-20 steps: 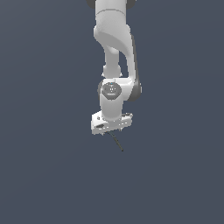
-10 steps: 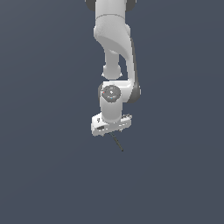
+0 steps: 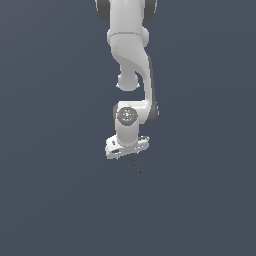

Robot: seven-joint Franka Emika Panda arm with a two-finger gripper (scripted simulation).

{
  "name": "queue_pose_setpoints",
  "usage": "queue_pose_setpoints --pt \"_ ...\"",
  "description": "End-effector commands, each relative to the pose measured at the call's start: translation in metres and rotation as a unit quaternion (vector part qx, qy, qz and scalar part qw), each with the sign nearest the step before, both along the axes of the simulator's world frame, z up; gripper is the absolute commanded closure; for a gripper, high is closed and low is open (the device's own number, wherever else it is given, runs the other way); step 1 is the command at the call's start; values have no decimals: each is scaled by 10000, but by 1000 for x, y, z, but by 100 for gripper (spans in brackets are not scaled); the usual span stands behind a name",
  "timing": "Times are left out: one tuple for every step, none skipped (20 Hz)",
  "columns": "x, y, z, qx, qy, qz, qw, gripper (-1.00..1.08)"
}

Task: Pick up the object and move it to a goal position.

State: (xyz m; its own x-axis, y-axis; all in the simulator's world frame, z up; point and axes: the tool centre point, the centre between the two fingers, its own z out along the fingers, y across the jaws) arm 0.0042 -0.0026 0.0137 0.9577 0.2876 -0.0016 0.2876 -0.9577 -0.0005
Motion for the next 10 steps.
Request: queue_pose_setpoints --pt "1 0 -5 0 -8 2 10000 -92" --pt "1 0 -6 0 -8 2 10000 -92" --pt "1 0 -6 0 -8 2 10000 -92" --pt "1 0 -6 0 -8 2 10000 108" --pt "1 0 -6 0 -8 2 10000 108" --pt "1 0 -6 0 -8 2 10000 108" --pt "1 0 -6 0 -8 2 10000 108" --pt "1 0 -6 0 -8 2 10000 108" --pt "1 0 -6 0 -8 2 10000 108" --pt "1 0 -6 0 -8 2 10000 108"
